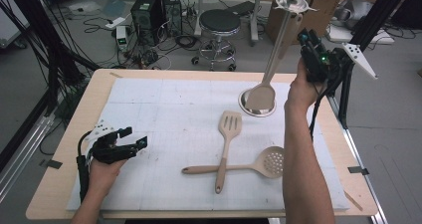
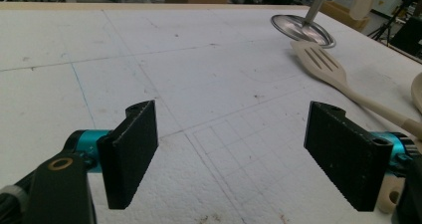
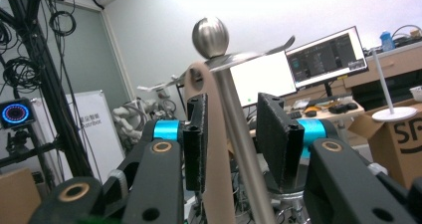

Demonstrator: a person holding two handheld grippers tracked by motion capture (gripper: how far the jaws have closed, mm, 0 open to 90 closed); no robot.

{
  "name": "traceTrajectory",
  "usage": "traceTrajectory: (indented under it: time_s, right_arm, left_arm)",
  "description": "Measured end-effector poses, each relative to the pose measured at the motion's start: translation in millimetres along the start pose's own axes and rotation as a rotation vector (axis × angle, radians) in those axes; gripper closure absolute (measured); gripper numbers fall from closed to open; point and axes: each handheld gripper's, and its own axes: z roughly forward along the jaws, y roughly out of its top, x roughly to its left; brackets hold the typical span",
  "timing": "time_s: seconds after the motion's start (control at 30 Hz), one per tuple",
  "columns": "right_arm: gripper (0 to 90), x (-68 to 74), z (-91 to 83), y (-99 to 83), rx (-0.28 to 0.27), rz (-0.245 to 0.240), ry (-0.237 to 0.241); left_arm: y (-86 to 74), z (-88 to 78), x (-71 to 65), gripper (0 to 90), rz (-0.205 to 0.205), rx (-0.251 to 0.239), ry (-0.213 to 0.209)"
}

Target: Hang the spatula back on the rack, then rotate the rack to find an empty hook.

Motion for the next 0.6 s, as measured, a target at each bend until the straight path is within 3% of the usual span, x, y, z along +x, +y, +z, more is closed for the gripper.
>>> traceTrajectory:
  time_s: [0.17, 0.23, 0.27, 0.3, 0.37, 0.6]
  right_arm:
    - [72.1, -5.6, 10.7, 0.8, 0.002, 0.027, 0.004]
    - [82.3, -7.1, 17.9, 2.5, 0.005, 0.032, 0.003]
    - [82.3, -7.1, 17.9, 2.5, 0.005, 0.032, 0.003]
    - [87.3, -6.5, 21.1, 3.3, 0.006, 0.003, -0.012]
    - [89.8, -6.4, 22.0, 3.4, 0.009, -0.001, -0.013]
    - [90.0, -2.7, 23.7, 1.5, 0.032, -0.014, 0.012]
  left_arm:
    - [0.1, -0.8, 1.2, 21.9, -0.004, -0.005, 0.005]
    - [-0.2, -0.7, 1.5, 21.8, -0.004, -0.003, 0.005]
    - [-0.3, -0.8, 2.0, 21.8, -0.003, -0.001, 0.005]
    - [-0.5, -0.8, 2.3, 21.8, -0.003, -0.001, 0.005]
    - [-0.6, -1.4, 3.0, 21.8, -0.002, 0.001, 0.007]
    - [-1.0, -1.5, 2.5, 21.9, -0.004, 0.001, 0.004]
